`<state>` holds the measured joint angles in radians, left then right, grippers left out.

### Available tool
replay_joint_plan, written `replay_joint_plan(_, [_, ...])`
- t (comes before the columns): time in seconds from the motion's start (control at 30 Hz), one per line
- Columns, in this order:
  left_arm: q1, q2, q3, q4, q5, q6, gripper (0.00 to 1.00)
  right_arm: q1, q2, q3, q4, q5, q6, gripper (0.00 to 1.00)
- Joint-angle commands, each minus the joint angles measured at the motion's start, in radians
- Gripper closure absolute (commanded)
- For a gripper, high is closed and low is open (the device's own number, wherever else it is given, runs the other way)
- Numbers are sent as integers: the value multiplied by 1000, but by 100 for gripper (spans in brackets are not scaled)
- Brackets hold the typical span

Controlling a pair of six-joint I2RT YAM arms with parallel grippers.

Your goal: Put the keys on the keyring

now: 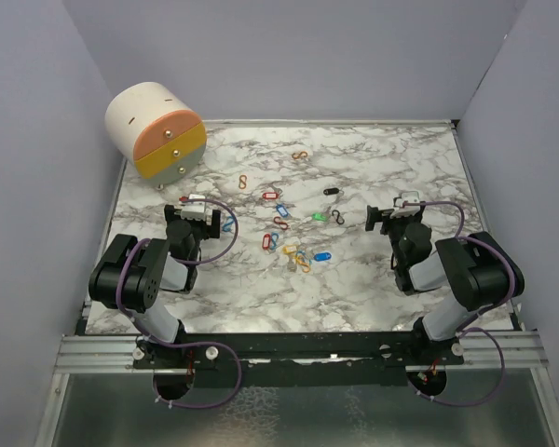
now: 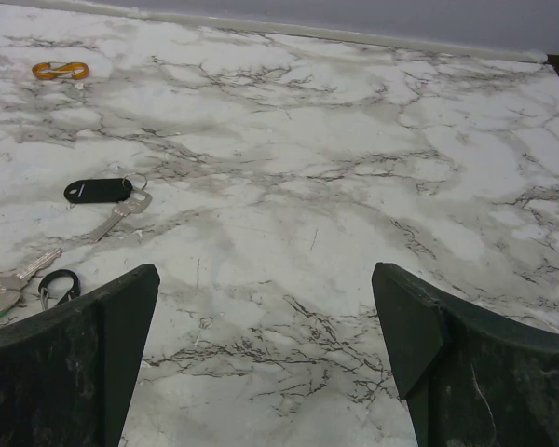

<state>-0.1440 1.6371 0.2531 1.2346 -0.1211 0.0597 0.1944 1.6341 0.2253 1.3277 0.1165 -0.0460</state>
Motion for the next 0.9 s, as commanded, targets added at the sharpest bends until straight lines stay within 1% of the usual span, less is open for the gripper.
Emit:
replay_joint_plan(0.0, [4,4,12,34,-15,-3,1,-5,-4,-1,18,22,5,0])
replay_joint_plan(0.87, [4,0,16,29,-21,-4,1,-5,-7,-7,26,31,2,0])
